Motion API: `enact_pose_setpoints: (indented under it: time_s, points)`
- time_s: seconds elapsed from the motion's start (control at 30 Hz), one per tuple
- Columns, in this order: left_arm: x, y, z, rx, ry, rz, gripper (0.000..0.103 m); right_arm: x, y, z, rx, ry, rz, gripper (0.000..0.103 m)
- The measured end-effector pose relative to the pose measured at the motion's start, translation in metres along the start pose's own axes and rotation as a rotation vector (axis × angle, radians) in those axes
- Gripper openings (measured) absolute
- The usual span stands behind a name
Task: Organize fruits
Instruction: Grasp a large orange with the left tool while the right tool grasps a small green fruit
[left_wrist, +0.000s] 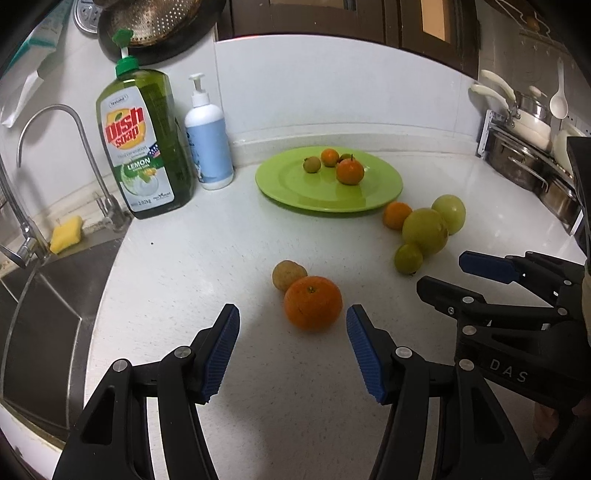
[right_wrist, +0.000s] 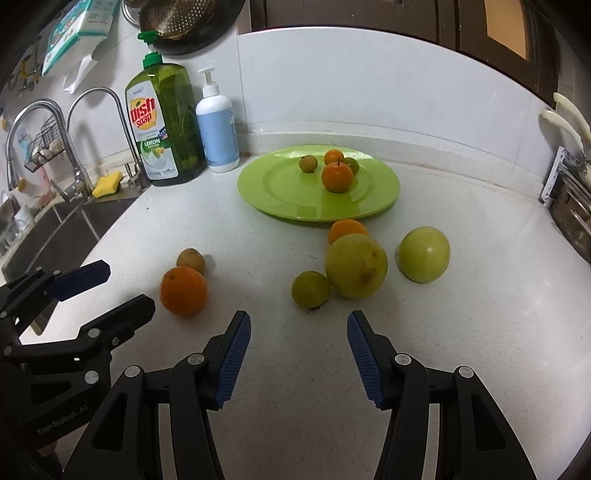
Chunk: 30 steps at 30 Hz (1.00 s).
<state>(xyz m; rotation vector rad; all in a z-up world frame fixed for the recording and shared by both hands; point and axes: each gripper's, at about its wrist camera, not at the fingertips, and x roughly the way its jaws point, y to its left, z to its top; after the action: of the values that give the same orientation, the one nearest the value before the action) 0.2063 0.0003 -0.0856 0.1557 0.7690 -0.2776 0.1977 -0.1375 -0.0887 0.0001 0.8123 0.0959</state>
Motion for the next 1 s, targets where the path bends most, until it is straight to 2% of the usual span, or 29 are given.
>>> enact_pose_setpoints:
  time_s: [0.27,0.53,0.93,1.0]
  points:
    - [0.015,0.000,-0.003,-0.014,0.015,-0.009,0.059,0.019,-0.002,-0.001,0.007,0.014,0.002,0.055]
    - [0.025,-0.003,-0.004,-0.018,0.021,-0.027,0.054,0.031,-0.005,0.000,0.018,0.019,0.009,0.055]
    - [0.036,-0.003,0.002,-0.030,0.038,-0.046,0.050,0.047,-0.006,0.007,0.020,0.044,0.020,0.052]
    - [0.038,-0.003,0.003,-0.031,0.044,-0.049,0.049,0.050,-0.006,0.009,0.020,0.053,0.024,0.049]
